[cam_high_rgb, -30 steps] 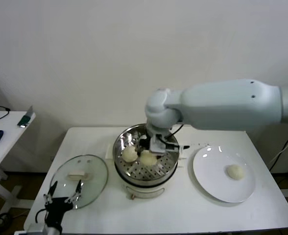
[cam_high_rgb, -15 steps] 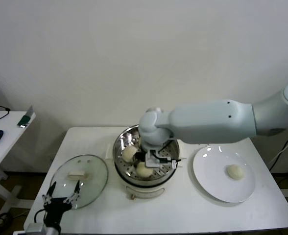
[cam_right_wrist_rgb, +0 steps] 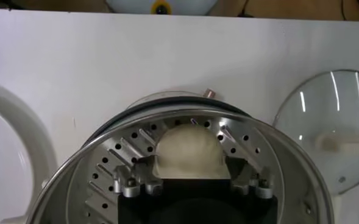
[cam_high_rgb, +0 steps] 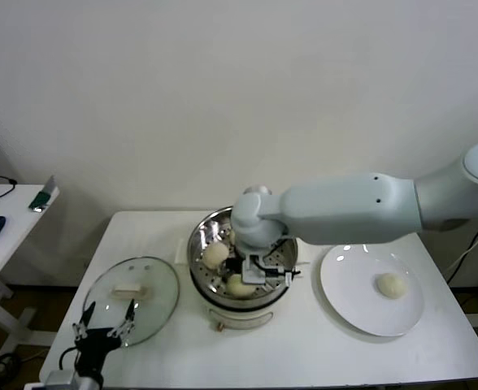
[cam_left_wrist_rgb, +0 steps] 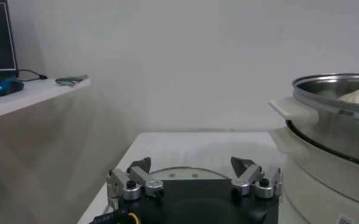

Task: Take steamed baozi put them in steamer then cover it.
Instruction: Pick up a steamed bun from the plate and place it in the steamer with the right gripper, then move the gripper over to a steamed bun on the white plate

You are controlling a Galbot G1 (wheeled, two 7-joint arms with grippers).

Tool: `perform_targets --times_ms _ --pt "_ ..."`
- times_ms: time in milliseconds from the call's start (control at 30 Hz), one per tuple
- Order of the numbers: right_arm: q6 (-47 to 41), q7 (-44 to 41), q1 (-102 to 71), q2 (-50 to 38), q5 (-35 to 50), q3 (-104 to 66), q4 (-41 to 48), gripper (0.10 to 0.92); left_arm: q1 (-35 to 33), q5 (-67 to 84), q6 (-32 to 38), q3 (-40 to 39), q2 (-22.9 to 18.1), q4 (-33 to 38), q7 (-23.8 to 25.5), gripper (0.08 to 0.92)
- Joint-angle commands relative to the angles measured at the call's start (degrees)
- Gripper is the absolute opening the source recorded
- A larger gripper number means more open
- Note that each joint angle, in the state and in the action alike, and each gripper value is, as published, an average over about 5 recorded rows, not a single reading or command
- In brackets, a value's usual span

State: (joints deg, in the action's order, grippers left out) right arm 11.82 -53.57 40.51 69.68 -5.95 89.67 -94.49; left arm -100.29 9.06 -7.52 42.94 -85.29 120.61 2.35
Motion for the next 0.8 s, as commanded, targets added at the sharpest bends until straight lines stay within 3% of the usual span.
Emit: perform_targets --times_ms 33,267,500,633,800 --pt "0.26 -1.65 4.15 -2.78 6.65 -0.72 0.32 0.816 0.00 -0.02 -0.07 0.02 -0.05 0.16 0.03 0.823" --pt "0.89 -6.22 16.45 -11.02 22.11 0.93 3.83 0.823 0.27 -0.14 -0.13 -0.21 -0.10 -0.11 0.05 0.823" --pt "-3.33 -11.74 27.38 -20.26 38.77 13.63 12.39 0.823 1.41 -0.19 -0.32 -0.61 0.26 -0.51 0.28 0.823" --pt "-6.14 -11.98 28.39 -26.71 40.21 22.10 15.39 0.823 1.56 0.03 -0.40 -0.59 0.66 -0.41 0.35 0.823" --pt "-9.19 -10.53 22.54 -33.81 35.69 24.25 19.27 0.823 1.74 0.25 -0.43 -0.46 0.92 -0.55 0.36 0.823"
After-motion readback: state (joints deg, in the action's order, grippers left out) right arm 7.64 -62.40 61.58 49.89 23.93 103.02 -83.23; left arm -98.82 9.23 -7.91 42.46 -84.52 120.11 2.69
